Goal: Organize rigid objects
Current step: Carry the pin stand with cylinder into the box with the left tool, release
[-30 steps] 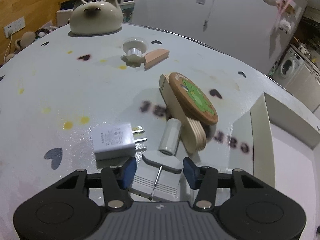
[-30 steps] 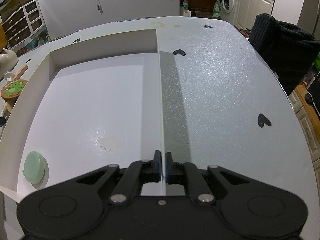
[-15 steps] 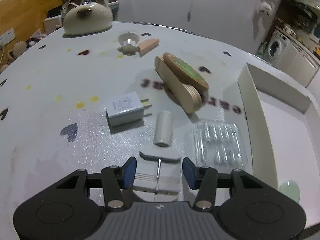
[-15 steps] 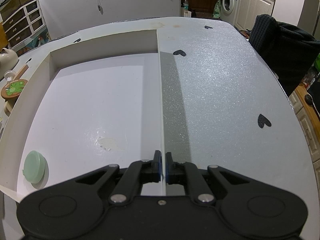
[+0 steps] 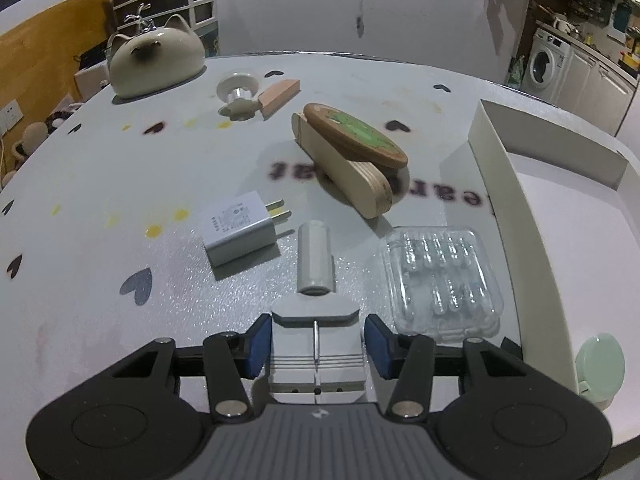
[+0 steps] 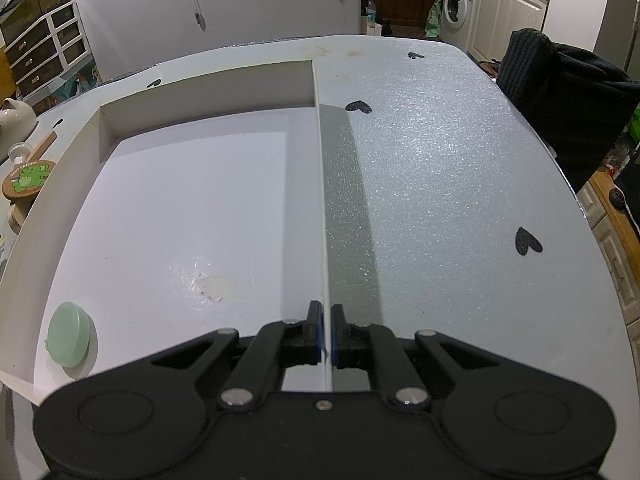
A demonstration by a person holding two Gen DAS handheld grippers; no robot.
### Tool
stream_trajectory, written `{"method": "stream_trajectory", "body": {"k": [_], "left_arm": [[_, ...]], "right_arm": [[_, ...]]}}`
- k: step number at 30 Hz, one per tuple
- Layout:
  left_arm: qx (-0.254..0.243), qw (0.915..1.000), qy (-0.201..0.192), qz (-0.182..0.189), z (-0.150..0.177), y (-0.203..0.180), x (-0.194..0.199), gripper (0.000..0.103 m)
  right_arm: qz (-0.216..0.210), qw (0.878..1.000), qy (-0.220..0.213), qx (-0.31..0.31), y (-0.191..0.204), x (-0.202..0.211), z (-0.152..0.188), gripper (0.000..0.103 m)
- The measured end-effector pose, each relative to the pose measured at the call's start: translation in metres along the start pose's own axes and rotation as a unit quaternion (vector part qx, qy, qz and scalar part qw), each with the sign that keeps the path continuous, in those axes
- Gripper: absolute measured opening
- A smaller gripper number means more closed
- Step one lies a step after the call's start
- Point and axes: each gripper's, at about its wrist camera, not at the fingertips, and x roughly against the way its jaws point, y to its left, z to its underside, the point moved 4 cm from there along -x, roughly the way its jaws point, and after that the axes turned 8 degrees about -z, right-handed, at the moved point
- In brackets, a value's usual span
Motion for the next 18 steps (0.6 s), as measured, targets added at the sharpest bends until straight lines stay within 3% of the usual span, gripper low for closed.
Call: {"method": "stream_trajectory", "body": {"k": [10,18], "left_arm": [[0.043,0.9991,-0.001,0.001,-0.002,0.012,0.005,0.047],[0.082,0.9955,-0.044,0.017,-0.030,0.021,0.037,0.047]], "right_arm": [[0.000,1.000,-0.001,0.000,0.000,0.000,0.000,0.006],[0.001,1.000,-0.001,0.002,0.000,0.000,0.000,0.006]]}}
